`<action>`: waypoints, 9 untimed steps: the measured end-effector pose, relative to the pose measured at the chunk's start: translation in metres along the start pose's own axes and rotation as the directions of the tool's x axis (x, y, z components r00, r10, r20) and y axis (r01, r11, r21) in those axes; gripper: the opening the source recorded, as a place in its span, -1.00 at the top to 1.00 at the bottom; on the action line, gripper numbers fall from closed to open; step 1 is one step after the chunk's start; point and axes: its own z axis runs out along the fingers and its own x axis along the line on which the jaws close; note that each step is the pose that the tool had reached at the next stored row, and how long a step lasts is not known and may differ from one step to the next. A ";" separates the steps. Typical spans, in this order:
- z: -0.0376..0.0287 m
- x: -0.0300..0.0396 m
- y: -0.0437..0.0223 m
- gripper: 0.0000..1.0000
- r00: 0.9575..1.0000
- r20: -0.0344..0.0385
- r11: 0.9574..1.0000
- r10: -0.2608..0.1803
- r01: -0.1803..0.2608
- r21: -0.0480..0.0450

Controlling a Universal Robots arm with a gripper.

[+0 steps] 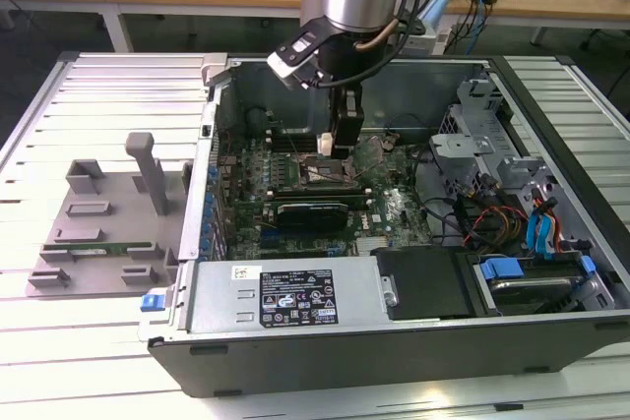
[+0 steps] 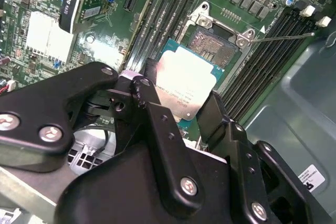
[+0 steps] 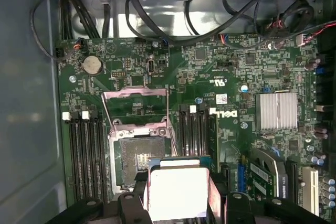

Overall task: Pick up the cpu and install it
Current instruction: 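Place the cpu into insertion slot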

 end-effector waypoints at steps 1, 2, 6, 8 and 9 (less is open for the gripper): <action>0.0017 0.0037 -0.0002 -0.08 1.000 0.000 1.000 0.000 0.000 0.000; 0.0026 0.0054 -0.0003 -0.08 1.000 0.000 1.000 0.000 0.000 0.000; 0.0080 0.0103 -0.0004 -0.08 1.000 0.000 1.000 0.000 0.000 0.000; 0.0094 0.0122 -0.0004 -0.08 1.000 0.002 1.000 -0.021 0.021 -0.001; 0.0098 0.0127 -0.0004 -0.08 1.000 0.002 1.000 -0.028 0.028 -0.002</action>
